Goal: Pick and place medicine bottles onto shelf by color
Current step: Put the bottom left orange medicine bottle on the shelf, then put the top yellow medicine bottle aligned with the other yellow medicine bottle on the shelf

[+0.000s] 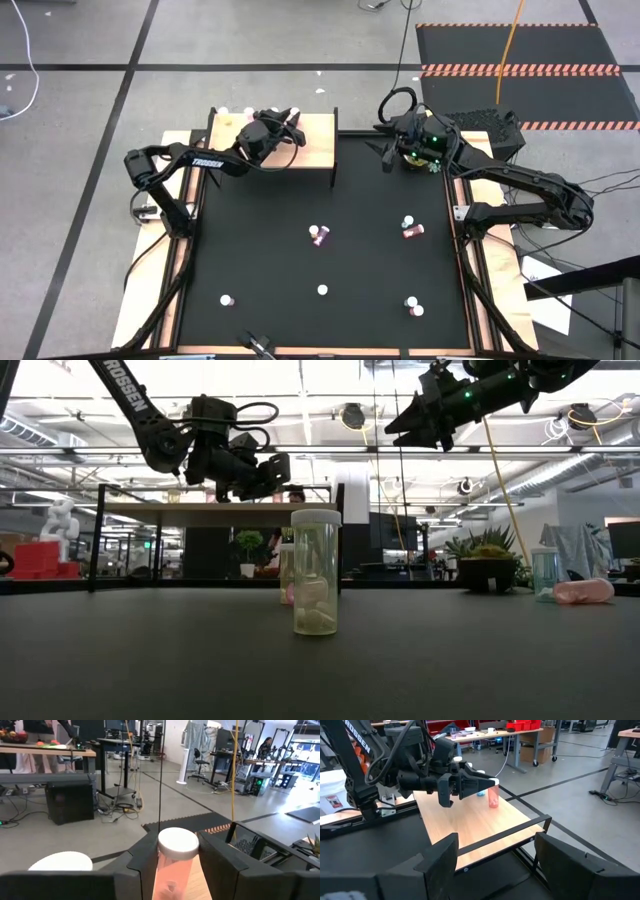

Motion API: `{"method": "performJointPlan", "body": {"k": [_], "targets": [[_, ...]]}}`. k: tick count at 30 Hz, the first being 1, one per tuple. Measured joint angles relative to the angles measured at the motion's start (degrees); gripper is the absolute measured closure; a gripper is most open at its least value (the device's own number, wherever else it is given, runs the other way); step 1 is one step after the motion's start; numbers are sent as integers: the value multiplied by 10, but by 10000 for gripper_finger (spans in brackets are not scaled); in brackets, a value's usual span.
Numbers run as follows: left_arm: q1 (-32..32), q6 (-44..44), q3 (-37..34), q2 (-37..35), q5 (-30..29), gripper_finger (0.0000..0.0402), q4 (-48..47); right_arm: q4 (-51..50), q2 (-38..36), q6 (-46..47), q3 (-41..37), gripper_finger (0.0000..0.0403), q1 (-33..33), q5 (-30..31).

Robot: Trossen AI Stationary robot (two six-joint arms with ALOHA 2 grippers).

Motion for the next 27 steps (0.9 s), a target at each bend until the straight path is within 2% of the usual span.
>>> {"method": "performJointPlan", "body": {"k": [3, 9, 15, 22, 27], "targets": [[-1, -2, 0, 0, 0, 246, 0, 5, 0, 10, 0, 145, 0, 0], [-2, -2, 0, 0, 0, 181, 1, 8, 0, 18, 0, 145, 0, 0], [-5, 22, 0, -15, 21, 132, 6, 7, 0, 28, 0, 145, 0, 0], [-27, 63, 0, -66, 22, 115, -4, 8, 0, 41, 0, 145, 1, 0], [-57, 76, 0, -178, 7, 122, -126, 8, 0, 44, 0, 145, 7, 0]]}}
